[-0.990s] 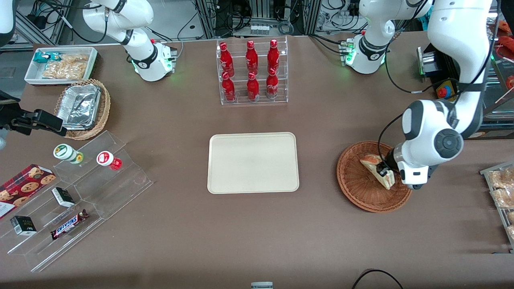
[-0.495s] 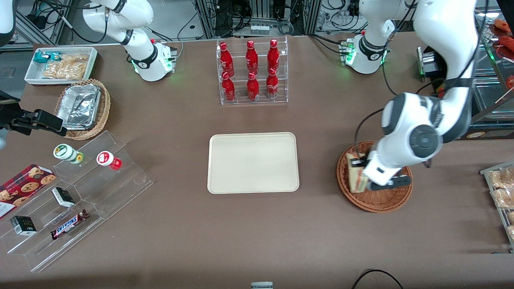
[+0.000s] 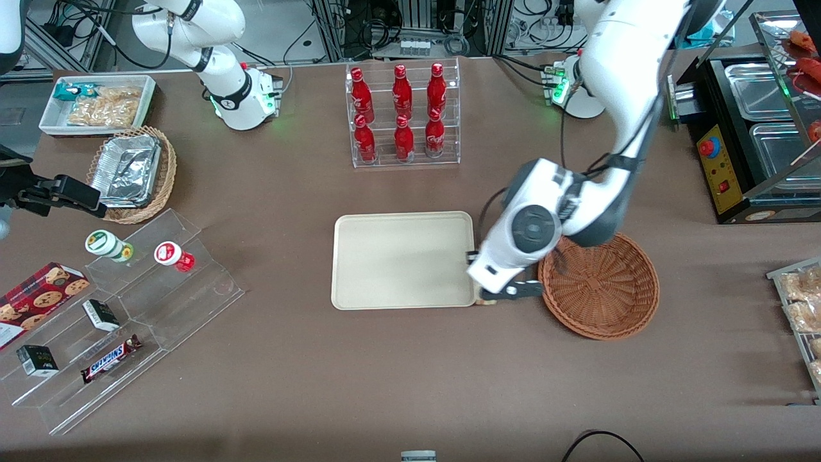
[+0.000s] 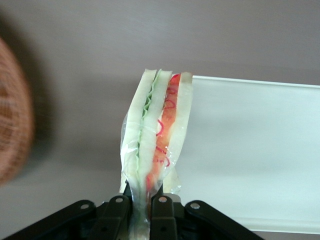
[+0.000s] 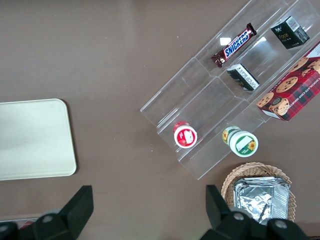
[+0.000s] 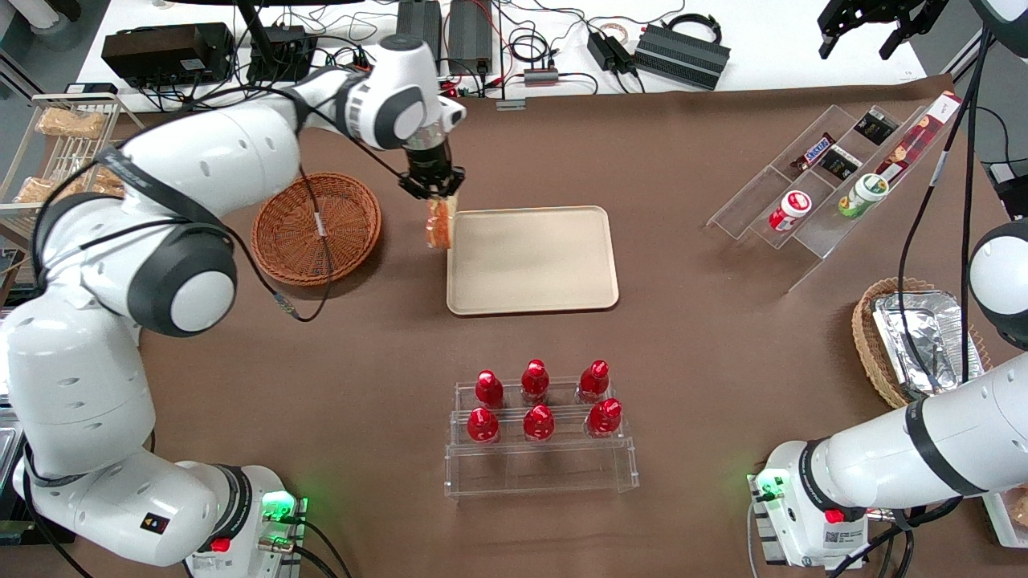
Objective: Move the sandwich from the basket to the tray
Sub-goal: 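Lift the sandwich and carry it over the cream tray, then lower the sandwich onto the tray and open the left gripper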
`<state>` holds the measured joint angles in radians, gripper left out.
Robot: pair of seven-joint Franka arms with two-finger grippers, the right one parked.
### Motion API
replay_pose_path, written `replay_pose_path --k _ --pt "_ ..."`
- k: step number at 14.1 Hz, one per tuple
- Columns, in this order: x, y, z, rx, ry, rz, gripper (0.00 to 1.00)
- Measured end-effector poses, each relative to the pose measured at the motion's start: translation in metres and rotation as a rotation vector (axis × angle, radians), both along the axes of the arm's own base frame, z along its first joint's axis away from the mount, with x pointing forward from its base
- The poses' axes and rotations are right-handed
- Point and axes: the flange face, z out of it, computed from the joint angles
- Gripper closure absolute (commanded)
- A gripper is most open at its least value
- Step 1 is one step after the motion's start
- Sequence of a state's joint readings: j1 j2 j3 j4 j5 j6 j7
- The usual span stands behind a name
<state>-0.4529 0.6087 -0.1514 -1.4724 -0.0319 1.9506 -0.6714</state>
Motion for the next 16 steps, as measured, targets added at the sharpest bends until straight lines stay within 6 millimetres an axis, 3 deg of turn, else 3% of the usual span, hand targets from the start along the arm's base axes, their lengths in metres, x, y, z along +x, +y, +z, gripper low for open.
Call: replay_pose_path --k 3,7,10,13,14,15,16 --pt "-0.016 -0.054 -0.009 0.0 -0.009 0.041 0.86" --pt "-0.025 -0.107 -0.031 -0.01 -0.014 0.08 0.86" --pt "-0.04 -0.138 -0.053 -0.011 -0.01 0.075 0.86" --pt "-0.051 -0.151 -0.066 -0.015 -0.012 0.056 0.85" --pt "-0.053 -0.153 -0.07 -0.013 -0.009 0.052 0.73" --pt "-0.055 -0.154 -0.072 -0.013 -0.008 0.05 0.25" --pt "-0.055 -0.154 -0.074 -0.013 -0.009 0.05 0.0"
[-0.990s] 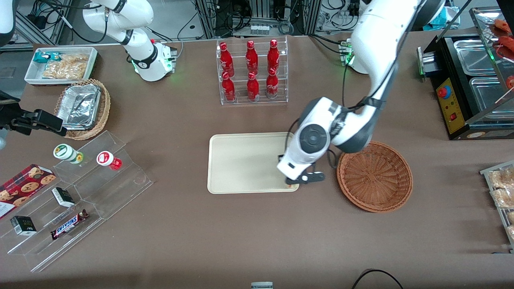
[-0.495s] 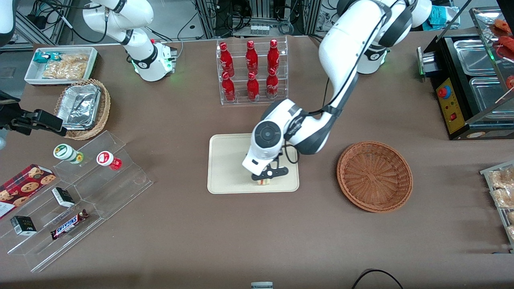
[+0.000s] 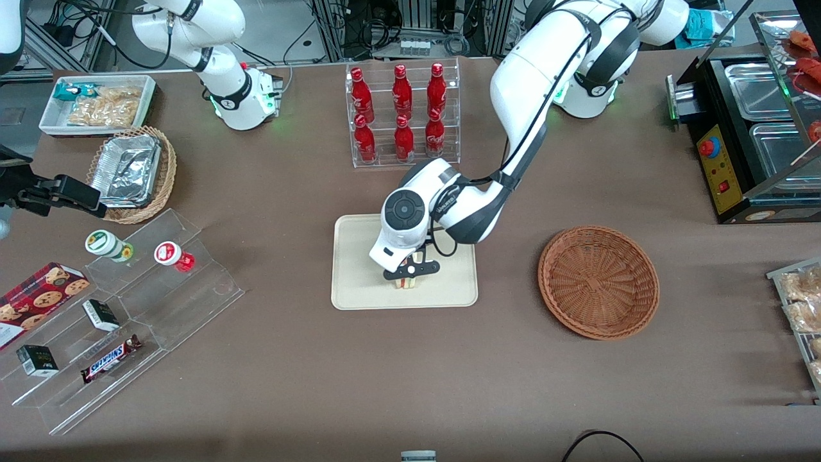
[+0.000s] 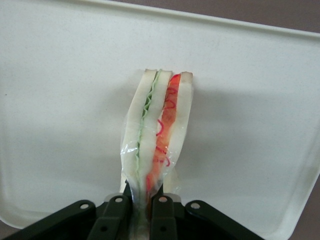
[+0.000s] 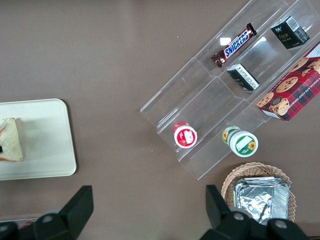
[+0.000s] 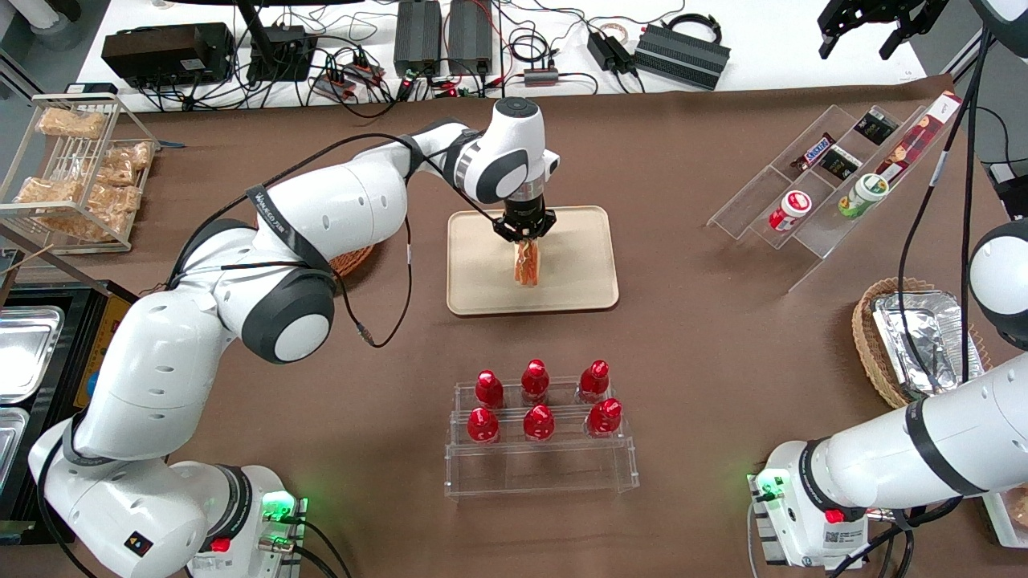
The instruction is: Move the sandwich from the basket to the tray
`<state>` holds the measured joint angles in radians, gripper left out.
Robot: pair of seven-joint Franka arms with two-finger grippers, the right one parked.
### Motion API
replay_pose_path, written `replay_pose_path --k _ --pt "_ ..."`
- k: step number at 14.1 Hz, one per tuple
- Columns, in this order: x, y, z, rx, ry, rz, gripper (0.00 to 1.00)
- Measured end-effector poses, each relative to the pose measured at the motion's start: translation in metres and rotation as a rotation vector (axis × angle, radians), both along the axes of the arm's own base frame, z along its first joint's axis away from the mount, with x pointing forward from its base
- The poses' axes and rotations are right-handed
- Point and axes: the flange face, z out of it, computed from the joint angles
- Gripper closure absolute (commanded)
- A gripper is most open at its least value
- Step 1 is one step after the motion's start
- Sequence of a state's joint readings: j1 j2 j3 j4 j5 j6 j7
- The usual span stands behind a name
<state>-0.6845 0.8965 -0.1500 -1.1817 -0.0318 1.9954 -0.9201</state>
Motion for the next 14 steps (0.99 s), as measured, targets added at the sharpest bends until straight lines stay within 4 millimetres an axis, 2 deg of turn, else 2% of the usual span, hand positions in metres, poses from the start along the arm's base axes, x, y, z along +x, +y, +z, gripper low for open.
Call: replay_pose_path --k 3,6,8,10,11,14 --pt "0.005 0.0 0.005 -0.009 -0.013 0.005 0.0" --pt "0.012 0.002 0.034 -0.019 -0.038 0.01 0.0" --pt "0.027 0.03 0.069 0.05 -0.026 0.031 0.0" --pt "0.041 0.066 0.107 0.109 -0.007 0.072 0.0" --pt "0.049 0.086 0.119 0.128 0.001 0.096 0.0" --pt "0.073 0.153 0.125 0.162 0.031 0.172 0.0"
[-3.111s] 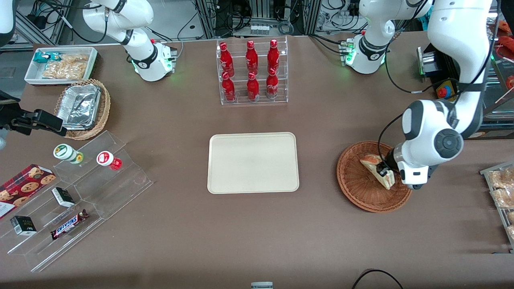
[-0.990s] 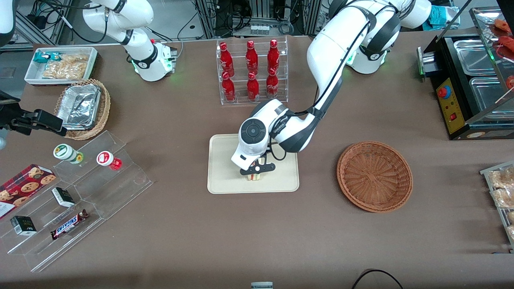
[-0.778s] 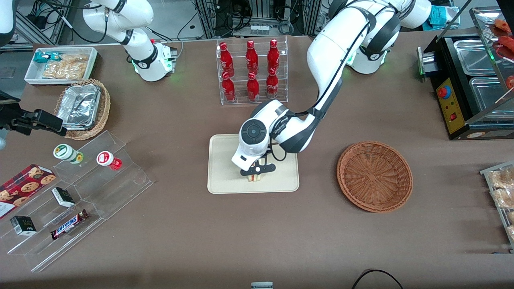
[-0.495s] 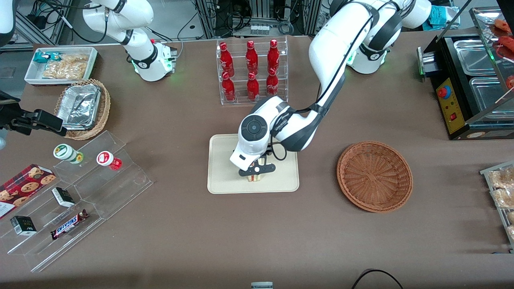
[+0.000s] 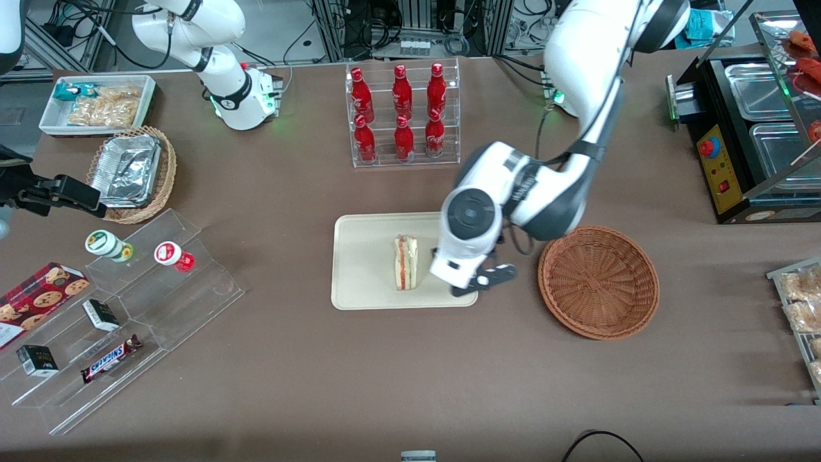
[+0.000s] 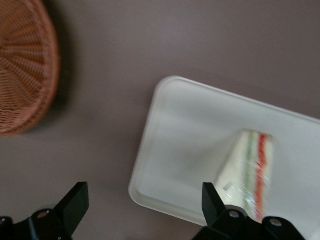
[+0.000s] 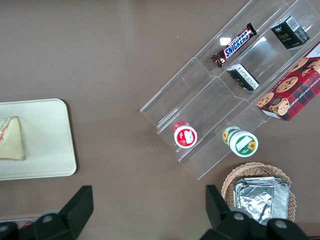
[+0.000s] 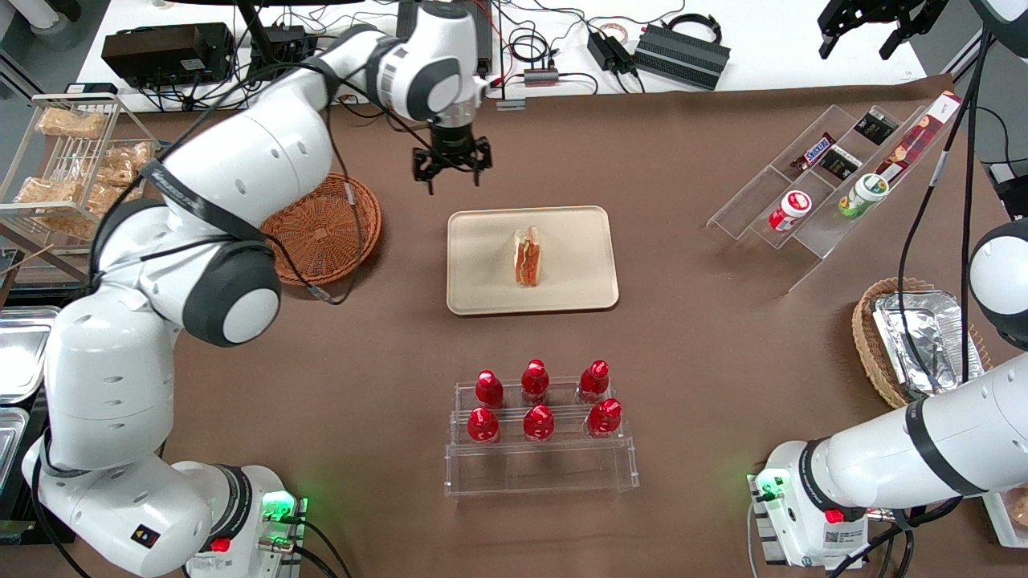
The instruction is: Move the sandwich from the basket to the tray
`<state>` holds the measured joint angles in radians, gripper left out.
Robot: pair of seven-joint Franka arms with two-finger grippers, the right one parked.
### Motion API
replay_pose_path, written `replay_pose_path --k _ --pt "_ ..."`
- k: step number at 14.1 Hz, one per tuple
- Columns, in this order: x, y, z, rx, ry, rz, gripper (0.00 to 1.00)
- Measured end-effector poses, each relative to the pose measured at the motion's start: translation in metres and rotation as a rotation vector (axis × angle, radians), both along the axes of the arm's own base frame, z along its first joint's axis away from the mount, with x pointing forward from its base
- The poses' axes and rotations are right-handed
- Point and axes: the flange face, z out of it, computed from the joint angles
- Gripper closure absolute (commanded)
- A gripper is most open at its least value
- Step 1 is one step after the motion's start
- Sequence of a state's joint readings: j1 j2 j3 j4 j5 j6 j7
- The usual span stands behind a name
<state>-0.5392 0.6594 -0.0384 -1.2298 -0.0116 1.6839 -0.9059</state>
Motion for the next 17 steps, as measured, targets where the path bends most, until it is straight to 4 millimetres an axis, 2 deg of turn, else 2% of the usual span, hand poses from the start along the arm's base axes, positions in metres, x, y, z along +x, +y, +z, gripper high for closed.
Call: replay_pose_path --k 3,6,9,12,17 --pt "0.019 0.079 0.008 -0.012 0.037 -0.036 0.0" --pt "0.012 0.146 0.041 -0.038 0.048 -0.093 0.0" --pt "-0.01 0.196 0.081 -0.065 0.039 -0.156 0.0" --pt "-0.03 0.236 0.119 -0.088 0.053 -0.228 0.0" --pt "-0.043 0.324 0.171 -0.149 0.038 -0.348 0.0"
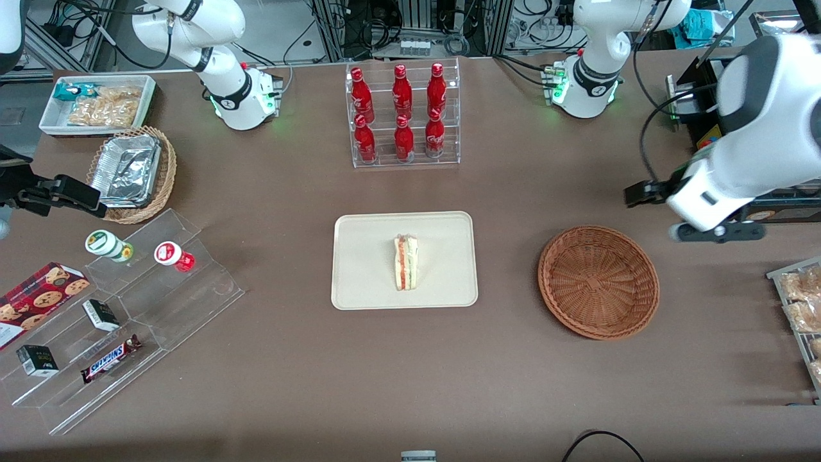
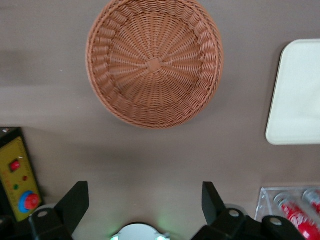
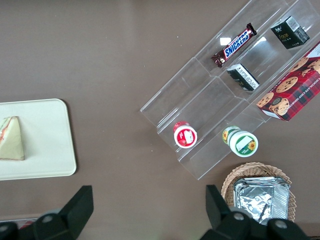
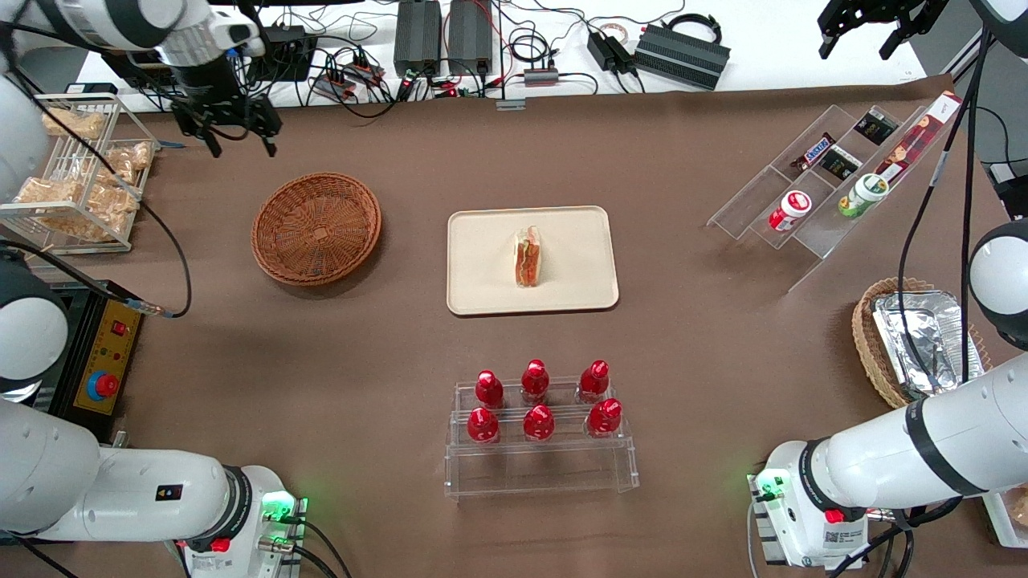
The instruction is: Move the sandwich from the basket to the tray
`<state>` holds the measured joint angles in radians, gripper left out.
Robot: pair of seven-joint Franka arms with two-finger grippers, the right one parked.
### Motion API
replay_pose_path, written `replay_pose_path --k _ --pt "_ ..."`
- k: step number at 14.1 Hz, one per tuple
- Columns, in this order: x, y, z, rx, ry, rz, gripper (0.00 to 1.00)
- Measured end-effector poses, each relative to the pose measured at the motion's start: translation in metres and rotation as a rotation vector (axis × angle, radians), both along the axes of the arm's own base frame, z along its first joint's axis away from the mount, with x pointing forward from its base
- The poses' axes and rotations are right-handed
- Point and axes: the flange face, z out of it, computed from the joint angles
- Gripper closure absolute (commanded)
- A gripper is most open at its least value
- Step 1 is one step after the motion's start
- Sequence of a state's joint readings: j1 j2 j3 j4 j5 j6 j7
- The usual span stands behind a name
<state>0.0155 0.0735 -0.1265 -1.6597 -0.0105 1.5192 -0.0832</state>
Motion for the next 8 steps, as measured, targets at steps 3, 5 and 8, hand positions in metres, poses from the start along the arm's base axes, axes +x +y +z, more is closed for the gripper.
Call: replay_pose_path --k 3,5,8 --pt "-0.01 0.031 0.033 -0.013 -0.054 -0.02 0.0" --pt "-0.012 0.044 0.054 -0.013 -0.096 -0.013 0.0" --pt "-0.012 0.047 0.064 -0.013 -0.122 -0.011 0.0"
